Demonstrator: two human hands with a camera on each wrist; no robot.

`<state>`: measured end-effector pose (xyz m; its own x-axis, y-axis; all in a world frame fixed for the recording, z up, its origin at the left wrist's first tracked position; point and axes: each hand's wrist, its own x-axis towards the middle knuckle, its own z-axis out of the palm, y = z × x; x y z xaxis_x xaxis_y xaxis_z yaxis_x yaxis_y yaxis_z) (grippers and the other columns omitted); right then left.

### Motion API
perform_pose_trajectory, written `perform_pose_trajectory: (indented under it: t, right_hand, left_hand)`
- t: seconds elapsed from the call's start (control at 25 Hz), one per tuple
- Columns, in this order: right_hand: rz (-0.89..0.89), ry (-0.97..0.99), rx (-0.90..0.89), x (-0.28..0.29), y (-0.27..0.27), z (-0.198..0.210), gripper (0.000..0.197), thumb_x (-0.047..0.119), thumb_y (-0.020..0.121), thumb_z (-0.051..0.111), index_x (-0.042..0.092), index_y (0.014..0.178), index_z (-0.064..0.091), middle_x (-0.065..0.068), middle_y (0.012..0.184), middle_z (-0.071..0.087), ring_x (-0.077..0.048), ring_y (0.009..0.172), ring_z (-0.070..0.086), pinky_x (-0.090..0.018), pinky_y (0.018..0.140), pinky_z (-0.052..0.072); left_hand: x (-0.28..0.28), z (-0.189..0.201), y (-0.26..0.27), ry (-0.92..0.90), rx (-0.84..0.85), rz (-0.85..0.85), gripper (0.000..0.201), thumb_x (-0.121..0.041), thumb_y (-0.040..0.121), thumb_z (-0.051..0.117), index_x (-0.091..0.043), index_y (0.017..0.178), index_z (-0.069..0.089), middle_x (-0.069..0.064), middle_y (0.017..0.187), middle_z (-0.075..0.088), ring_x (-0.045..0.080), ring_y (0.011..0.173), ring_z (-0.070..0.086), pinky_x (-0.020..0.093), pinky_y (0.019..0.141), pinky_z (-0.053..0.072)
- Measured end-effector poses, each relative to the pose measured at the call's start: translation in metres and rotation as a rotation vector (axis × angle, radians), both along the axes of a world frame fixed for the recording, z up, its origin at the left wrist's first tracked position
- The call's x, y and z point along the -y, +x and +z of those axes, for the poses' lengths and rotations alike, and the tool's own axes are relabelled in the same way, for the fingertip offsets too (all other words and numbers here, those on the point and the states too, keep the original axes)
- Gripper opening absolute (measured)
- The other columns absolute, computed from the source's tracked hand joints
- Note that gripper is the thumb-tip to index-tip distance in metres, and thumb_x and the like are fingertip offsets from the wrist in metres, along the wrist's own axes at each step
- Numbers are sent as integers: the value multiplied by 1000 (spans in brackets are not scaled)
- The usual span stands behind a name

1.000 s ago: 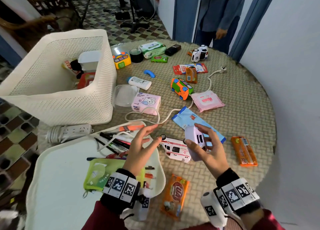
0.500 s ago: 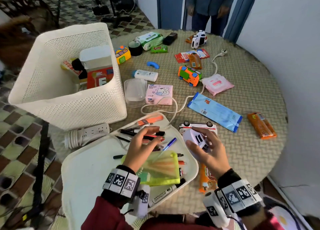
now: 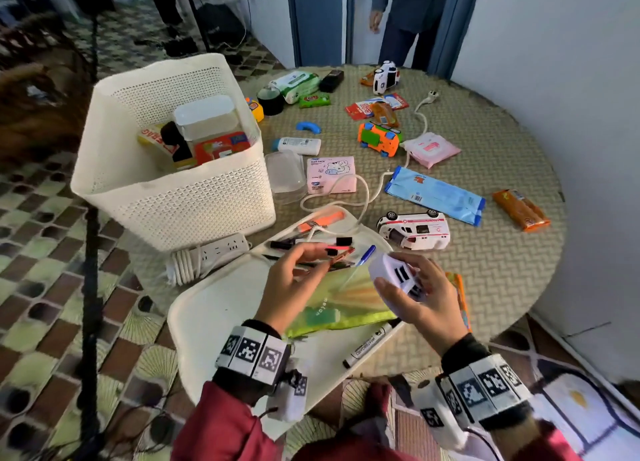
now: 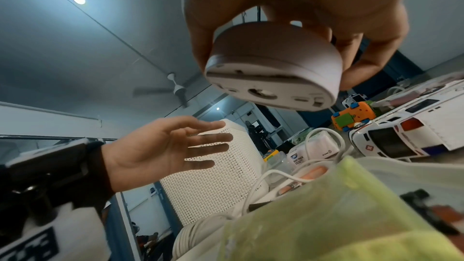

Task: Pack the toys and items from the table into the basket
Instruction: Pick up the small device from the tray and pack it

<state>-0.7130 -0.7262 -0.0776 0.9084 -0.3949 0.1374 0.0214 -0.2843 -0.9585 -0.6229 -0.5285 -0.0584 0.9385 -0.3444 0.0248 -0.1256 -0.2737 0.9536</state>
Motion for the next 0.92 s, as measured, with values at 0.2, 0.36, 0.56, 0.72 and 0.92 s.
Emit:
perform_pose_trajectory:
  t: [0.2,0.36,0.56,0.72,0.92]
  right_hand:
    - [-37,40,24,-65,-41,2,57,59,60,71,25,106,65,4,109,64,-6,103,60,-24,86,50]
    - [8,41,14,-109,-53,11,55,58,60,71,26,104,65,3,107,65,-7,101,61,-25,86,51]
    - [63,14,-15,-158,-41,20,55,62,59,70,31,104,65,2,104,64,-13,96,62,-40,84,53]
    - [104,-22,4,-193,-12,28,52,63,59,70,33,102,65,3,103,64,-12,96,62,-42,83,53]
    - [162,-60,79,-245,45,59,54,60,61,70,27,103,66,2,102,65,-11,94,63,-33,79,52]
  left_hand:
    - [-73,9,-38,34,-1,-23,23,-20,86,66,-22,109,65,-13,104,69,-3,99,61,19,83,47]
    - [-132,22,-57,53,2,16,28,-30,79,61,-27,107,65,-13,103,70,0,101,62,29,86,48]
    - [-197,32,-60,25,30,92,32,-32,79,63,-22,110,65,-9,105,69,2,102,62,25,86,48]
    - [-232,41,-42,-4,68,127,25,-14,88,64,-17,113,64,-8,109,67,-3,99,60,10,80,45]
    - [-279,69,10,-11,170,167,25,-21,89,61,-17,114,64,-12,110,65,-6,98,58,4,78,41]
